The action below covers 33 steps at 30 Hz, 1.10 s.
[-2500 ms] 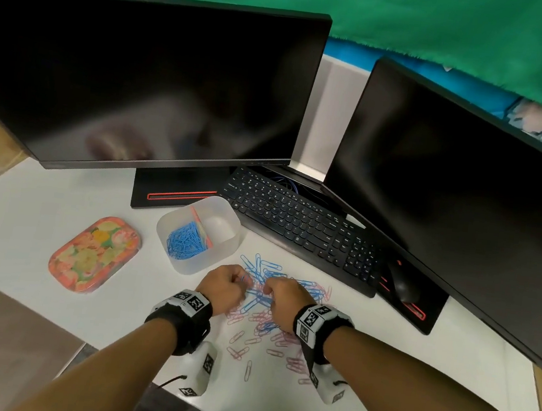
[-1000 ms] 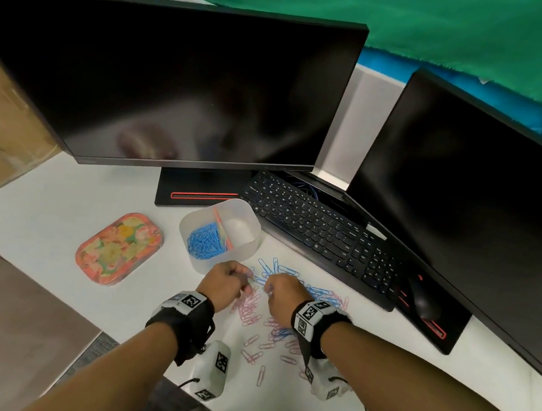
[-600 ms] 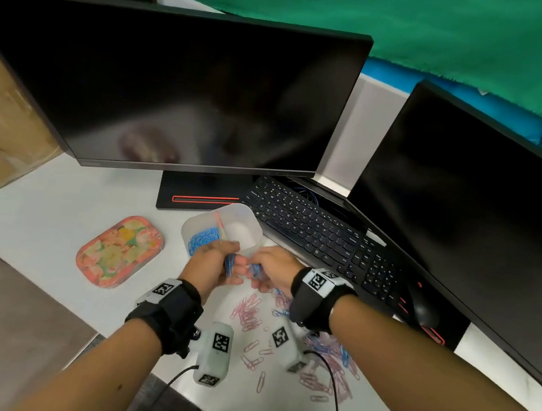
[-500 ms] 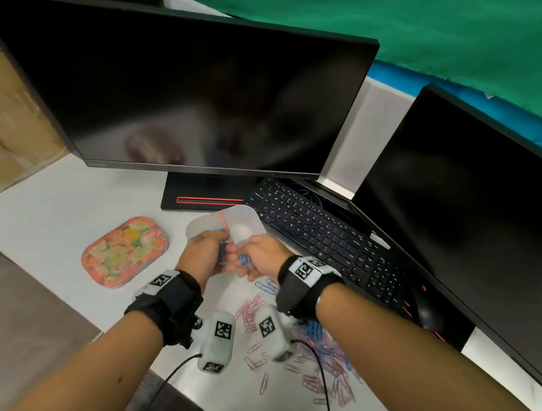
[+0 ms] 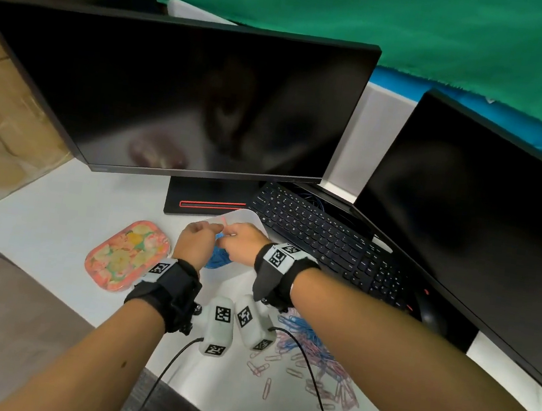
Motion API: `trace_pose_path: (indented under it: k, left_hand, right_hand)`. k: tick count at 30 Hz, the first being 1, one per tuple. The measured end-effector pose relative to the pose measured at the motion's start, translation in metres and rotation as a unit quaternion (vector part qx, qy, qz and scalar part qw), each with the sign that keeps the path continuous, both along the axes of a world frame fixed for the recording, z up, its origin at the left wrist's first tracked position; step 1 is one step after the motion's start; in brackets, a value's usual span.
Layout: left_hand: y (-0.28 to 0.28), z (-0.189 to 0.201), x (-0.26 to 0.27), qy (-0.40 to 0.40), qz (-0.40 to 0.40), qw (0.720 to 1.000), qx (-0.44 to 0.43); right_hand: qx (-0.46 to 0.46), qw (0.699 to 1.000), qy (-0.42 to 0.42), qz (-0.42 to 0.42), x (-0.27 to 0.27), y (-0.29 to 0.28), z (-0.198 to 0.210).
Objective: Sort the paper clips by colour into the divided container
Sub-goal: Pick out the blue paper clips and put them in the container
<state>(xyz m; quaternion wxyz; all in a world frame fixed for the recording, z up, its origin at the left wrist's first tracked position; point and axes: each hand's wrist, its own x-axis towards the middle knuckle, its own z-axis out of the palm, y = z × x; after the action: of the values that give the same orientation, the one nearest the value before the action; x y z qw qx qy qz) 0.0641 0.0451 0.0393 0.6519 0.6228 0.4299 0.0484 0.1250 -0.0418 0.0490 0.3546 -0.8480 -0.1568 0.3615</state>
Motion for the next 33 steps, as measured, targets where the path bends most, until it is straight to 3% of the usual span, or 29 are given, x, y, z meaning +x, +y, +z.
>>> trace_pose_path:
  k: [3,8,12,16,19,27,33]
  left_hand:
    - [-0.005,-0.003,0.0,-0.016,-0.02,0.999,0.048]
    - [-0.027,-0.006,-0.007,-0.044,-0.171,0.973,0.146]
    - [-0.054,-0.01,-0.014,-0.02,-0.317,0.918,0.237]
    - [-0.079,-0.027,-0.019,0.025,-0.42,0.872,0.251]
    - [-0.093,-0.045,-0.022,0.048,-0.491,0.813,0.31]
    - [-0.119,-0.075,-0.023,0.075,-0.56,0.72,0.404]
    - [-0.113,-0.077,-0.027,0.081,-0.545,0.737,0.392]
  right_hand:
    - [0.05,0.998,0.013,-0.042,-0.003,-0.02,-0.004]
    - [0.052,0.996,-0.008,-0.069,-0.004,-0.081,-0.008]
    - [-0.021,0.996,-0.067,-0.058,-0.004,-0.14,-0.023]
    - [-0.062,0.99,-0.102,-0.077,-0.017,-0.185,-0.042]
    - [-0.092,0.988,-0.095,-0.084,-0.032,-0.208,-0.054]
    - [-0.123,0.984,-0.127,-0.006,-0.052,-0.206,-0.062]
    - [-0.132,0.977,-0.159,0.053,-0.051,-0.189,-0.07]
